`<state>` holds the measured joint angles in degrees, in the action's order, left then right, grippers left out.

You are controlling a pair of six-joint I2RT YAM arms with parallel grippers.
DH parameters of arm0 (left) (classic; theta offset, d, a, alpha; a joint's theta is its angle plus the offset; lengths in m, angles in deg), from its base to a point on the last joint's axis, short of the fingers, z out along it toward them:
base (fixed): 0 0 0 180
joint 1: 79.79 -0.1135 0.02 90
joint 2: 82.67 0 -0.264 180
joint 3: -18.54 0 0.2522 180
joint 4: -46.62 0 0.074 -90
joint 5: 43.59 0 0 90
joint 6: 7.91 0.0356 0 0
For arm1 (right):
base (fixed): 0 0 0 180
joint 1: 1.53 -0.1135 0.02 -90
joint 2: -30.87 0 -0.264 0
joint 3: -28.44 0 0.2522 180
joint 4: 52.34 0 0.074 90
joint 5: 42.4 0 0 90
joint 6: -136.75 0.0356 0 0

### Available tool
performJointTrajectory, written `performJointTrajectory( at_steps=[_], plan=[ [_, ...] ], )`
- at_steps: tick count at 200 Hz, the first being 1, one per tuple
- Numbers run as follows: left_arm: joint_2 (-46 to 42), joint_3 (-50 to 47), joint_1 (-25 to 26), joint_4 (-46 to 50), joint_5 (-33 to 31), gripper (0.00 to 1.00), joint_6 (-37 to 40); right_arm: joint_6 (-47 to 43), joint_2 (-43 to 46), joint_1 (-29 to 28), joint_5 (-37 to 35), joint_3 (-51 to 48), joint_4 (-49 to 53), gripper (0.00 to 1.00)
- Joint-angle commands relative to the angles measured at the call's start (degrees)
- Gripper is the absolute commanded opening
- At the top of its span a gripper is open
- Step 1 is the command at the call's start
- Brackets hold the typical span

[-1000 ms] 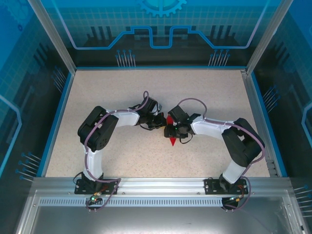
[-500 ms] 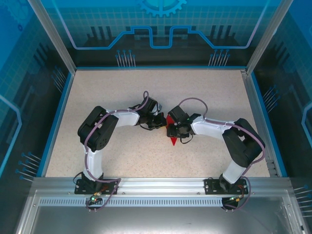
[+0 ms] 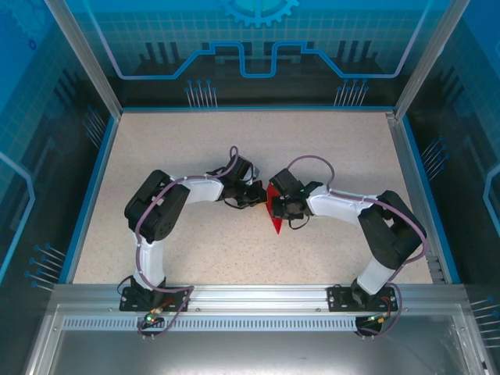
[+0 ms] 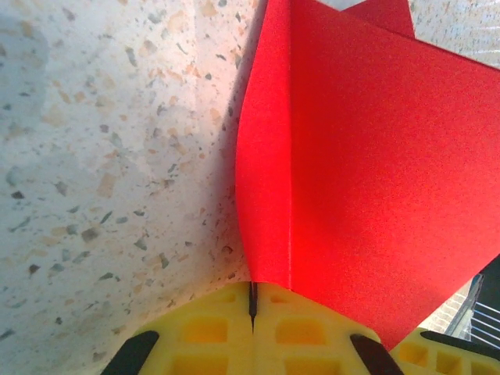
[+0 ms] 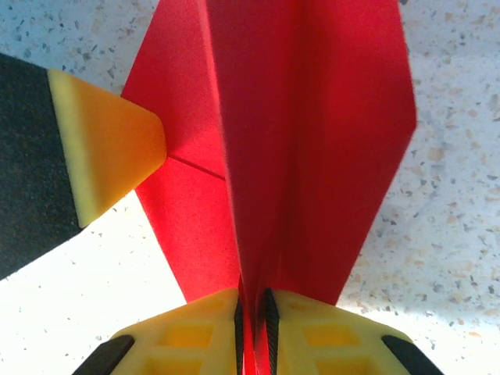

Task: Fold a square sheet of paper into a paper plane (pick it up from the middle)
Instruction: Move the paper plane to the center of the table.

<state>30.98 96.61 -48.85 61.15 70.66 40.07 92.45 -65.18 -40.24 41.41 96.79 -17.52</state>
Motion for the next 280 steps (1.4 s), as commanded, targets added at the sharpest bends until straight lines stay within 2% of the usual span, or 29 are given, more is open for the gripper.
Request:
performJointTrajectory(
  at_steps=[1, 39, 52, 75, 106, 180, 229, 280],
  plan=[
    [0.8, -0.7, -0.4, 1.5, 0.4, 0.0, 0.8, 0.6, -1.4, -0.6, -1.6, 2.1, 1.7, 0.19],
    [0.1, -0.1, -0.3, 1.9, 0.6, 0.02, 0.2, 0.3, -2.9, -0.7, -2.3, 3.6, 3.1, 0.21],
    [-0.7, 0.3, -0.4, 2.7, 0.2, 0.07, 0.2, 0.2, -3.6, -0.8, -2.5, 4.1, 3.6, 0.2],
    [-3.9, 0.1, -1.2, 4.9, -3.1, 0.27, -1.0, 0.1, -4.3, -1.0, -2.8, 4.8, 4.6, 0.13],
    [-10.1, -3.6, -3.9, 5.1, -6.8, 0.43, -2.7, -0.3, -4.9, -1.5, -4.2, 6.3, 6.6, 0.11],
    [-20.4, -6.8, -5.9, 13.8, -21.5, 0.69, -1.2, -0.9, -9.4, -3.1, -5.5, 10.6, 10.1, 0.17],
    [-21.5, -8.0, -6.4, 15.0, -23.5, 0.76, -1.3, -0.2, -11.0, -3.4, -6.1, 11.5, 11.0, 0.19],
    [-24.1, -9.1, -6.9, 18.0, -29.3, 0.95, -0.2, 0.5, -13.2, -3.6, -5.9, 11.1, 11.0, 0.13]
  ],
)
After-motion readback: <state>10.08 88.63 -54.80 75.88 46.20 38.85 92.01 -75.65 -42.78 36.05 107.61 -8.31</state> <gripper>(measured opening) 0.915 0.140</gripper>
